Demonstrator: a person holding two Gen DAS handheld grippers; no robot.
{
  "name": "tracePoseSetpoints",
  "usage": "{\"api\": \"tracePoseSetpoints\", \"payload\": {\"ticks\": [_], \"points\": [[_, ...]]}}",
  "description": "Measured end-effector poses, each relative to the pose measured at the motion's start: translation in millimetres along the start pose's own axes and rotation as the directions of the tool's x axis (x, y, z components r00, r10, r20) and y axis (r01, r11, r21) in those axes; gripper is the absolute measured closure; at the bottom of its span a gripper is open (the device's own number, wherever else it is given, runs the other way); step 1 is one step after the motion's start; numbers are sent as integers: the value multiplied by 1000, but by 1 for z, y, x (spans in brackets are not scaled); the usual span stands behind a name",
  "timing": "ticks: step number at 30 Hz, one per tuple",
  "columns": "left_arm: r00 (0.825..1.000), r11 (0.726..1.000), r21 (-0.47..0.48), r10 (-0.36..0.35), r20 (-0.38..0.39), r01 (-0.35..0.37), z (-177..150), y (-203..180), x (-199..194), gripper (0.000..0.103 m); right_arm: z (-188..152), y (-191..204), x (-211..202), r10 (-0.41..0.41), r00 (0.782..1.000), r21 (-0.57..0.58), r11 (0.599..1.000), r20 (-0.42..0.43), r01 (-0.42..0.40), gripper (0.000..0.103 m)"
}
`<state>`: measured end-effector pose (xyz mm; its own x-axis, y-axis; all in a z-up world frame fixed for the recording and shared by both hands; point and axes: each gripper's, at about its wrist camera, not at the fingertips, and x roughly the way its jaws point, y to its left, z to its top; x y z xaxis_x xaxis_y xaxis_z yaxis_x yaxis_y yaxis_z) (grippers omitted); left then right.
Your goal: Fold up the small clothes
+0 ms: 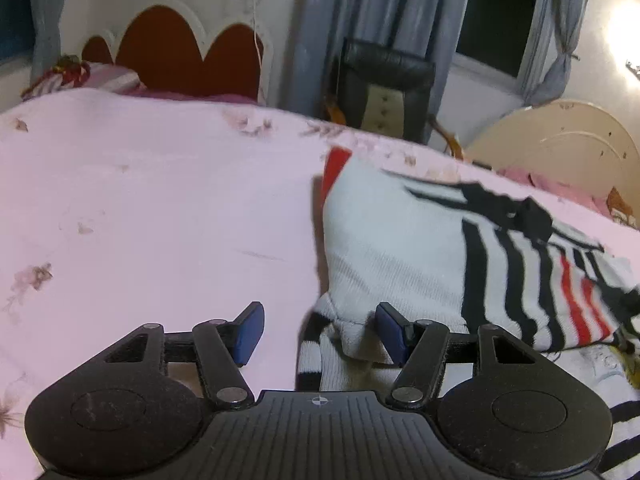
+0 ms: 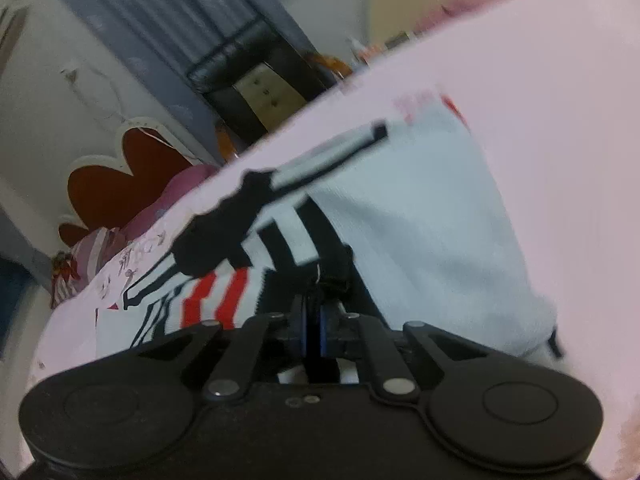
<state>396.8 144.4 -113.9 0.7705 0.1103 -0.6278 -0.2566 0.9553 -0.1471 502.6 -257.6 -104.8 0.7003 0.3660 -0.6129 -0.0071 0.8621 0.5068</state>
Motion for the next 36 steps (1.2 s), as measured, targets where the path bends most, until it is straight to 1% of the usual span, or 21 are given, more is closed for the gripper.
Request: {"api": "tracePoseSetpoints", "payload": {"ticks": [2, 4, 5, 6, 7, 9, 11, 12, 14, 18, 19, 21, 23, 25, 27, 29, 32, 33, 34, 35, 36], "points": [[1000, 999, 35, 3, 0, -3, -5, -4, 3, 41, 0, 13, -19, 9, 999, -94, 996, 51, -4, 96], [1000, 998, 60, 4, -6, -3, -5, -1, 2, 41, -3, 18, -23, -13, 998, -153, 988, 57, 22, 96], [1000, 998, 65, 3, -1, -3, 0, -3, -1, 41, -4, 16, -16, -47, 998, -162, 985, 38, 53, 96], [999, 997, 74, -15, 29, 12, 6, -6, -6, 41, -7, 12, -4, -103, 995, -161, 982, -15, 100, 92], [997, 995, 88, -46, 68, 40, 13, -10, -12, 41, -7, 8, 6, -136, 989, -161, 979, -66, 124, 93], [988, 985, 156, -94, 121, 75, 33, -22, -16, 41, -5, 7, -6, -129, 992, -147, 981, 5, 128, 80], [982, 970, 218, -135, 129, 105, 51, -34, -4, 41, 0, 10, -22, -125, 986, -159, 977, 107, 141, 79], [981, 964, 235, -157, 112, 127, 61, -39, 8, 41, 5, 10, -24, -123, 984, -164, 976, 132, 144, 80], [979, 959, 226, -189, 74, 168, 77, -43, 38, 41, 13, 9, -17, -140, 983, -182, 970, 118, 160, 81], [986, 968, 187, -167, -26, 169, 83, -37, 96, 41, 20, 10, 0, -114, 990, -248, 960, 86, 132, 82], [987, 972, 172, -159, -32, 162, 80, -33, 103, 41, 18, 11, 6, -116, 991, -274, 953, 70, 131, 82], [982, 975, 111, -191, -7, 191, 77, -23, 106, 41, 12, 11, 21, -169, 985, -325, 930, 30, 170, 85], [980, 978, 50, -201, -7, 201, 82, -16, 102, 41, 10, 11, 20, -174, 984, -333, 926, 36, 176, 85], [981, 981, 47, -189, 39, 187, 84, -16, 91, 41, 11, 20, 11, -179, 982, -325, 926, 66, 190, 80], [973, 972, 81, -225, 57, 220, 83, -28, 82, 41, 8, 33, 0, -107, 989, -332, 934, 98, 134, 80], [959, 954, 122, -280, 44, 273, 77, -48, 74, 41, 3, 54, 5, -44, 997, -366, 928, 69, 66, 80], [934, 925, 139, -357, 9, 353, 59, -79, 65, 41, -11, 86, 25, 34, 999, -416, 909, 2, -30, 80], [936, 924, 154, -353, -3, 350, 52, -89, 64, 41, -16, 94, 32, 46, 999, -435, 899, -13, -47, 81], [943, 928, 169, -333, -26, 333, 45, -97, 66, 41, -22, 102, 39, 47, 998, -457, 888, -31, -55, 81], [953, 934, 187, -297, -63, 303, 41, -102, 71, 41, -27, 106, 48, 32, 998, -476, 878, -50, -52, 81], [962, 933, 237, -262, -71, 271, 33, -108, 75, 41, -31, 108, 56, -11, 998, -498, 867, -69, -25, 84]]}}
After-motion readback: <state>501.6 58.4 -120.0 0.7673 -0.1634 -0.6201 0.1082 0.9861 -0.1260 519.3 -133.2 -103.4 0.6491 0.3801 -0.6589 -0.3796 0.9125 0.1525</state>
